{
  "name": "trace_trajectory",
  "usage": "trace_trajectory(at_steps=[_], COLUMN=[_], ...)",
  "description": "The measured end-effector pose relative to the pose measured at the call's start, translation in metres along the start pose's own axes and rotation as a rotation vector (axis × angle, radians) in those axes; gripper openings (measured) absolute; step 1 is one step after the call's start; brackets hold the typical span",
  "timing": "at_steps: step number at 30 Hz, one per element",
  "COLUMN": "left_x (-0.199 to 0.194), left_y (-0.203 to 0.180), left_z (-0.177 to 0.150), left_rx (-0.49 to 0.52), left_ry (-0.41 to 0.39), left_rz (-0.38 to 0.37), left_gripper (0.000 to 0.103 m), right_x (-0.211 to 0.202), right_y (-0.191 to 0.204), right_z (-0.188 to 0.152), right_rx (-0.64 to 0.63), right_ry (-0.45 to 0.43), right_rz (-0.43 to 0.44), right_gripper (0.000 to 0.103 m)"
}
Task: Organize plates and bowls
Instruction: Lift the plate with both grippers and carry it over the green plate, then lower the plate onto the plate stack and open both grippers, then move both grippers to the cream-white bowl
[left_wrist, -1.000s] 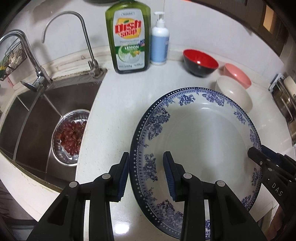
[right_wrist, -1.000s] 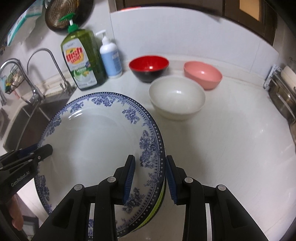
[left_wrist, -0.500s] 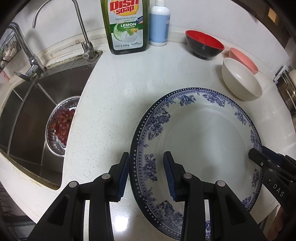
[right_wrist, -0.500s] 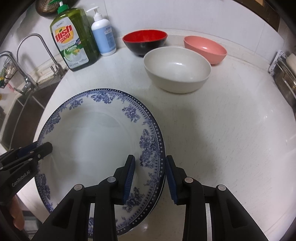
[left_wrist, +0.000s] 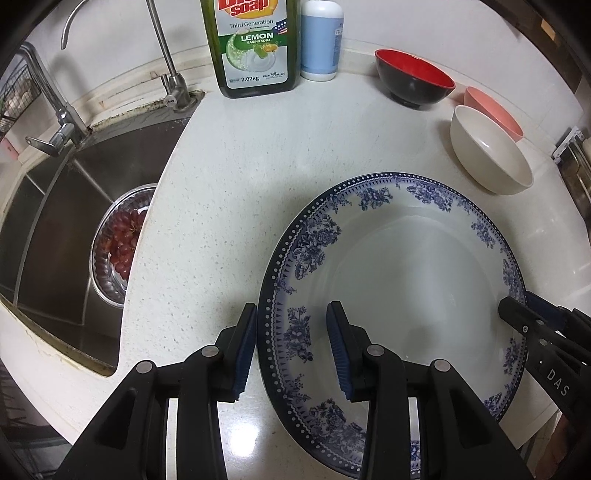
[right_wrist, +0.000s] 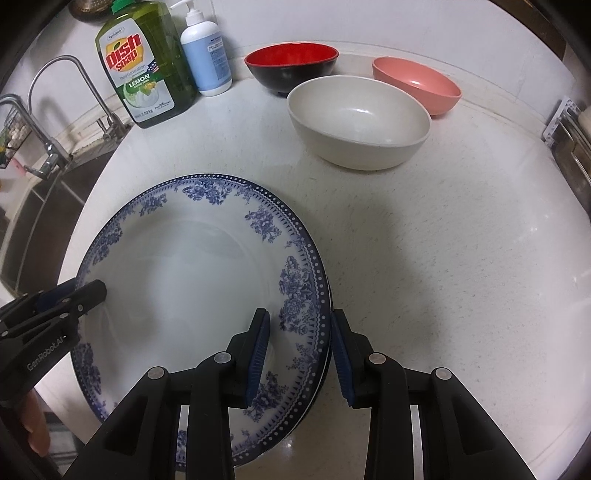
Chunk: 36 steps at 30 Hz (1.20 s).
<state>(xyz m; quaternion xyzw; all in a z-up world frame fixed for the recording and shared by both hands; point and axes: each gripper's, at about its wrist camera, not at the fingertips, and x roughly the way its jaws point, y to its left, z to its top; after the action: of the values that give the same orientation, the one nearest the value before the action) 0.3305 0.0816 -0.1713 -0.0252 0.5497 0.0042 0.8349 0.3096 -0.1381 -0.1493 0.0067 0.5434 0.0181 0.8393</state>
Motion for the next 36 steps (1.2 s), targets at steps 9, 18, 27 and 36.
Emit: trace_trajectory(at_steps=[9, 18, 27, 36], left_x=[0.003, -0.027, -0.046, -0.047], left_y=[0.001, -0.008, -0.041, -0.08], left_z=[0.001, 0.013, 0.038, 0.074], left_rx=[0.008, 0.042, 0.129, 0.195], left_ry=[0.018, -0.096, -0.181, -0.218], left_rz=[-0.023, 0.003, -0.001, -0.038], left_gripper=[0.048, 0.074, 0.081, 0.082], right_x=[0.005, -0.011, -0.047, -0.058], right_y=[0.003, -0.003, -0.024, -0.051], right_z=[0.0, 0.006, 0.02, 0.056], right_rx=[-0.019, -0.001, 0.023, -0.025], right_ry=[0.006, -0.056, -0.243, -0.261], right_rz=[-0.005, 0.014, -0.086, -0.073], right_gripper=[0.037, 0.051, 0.067, 0.067])
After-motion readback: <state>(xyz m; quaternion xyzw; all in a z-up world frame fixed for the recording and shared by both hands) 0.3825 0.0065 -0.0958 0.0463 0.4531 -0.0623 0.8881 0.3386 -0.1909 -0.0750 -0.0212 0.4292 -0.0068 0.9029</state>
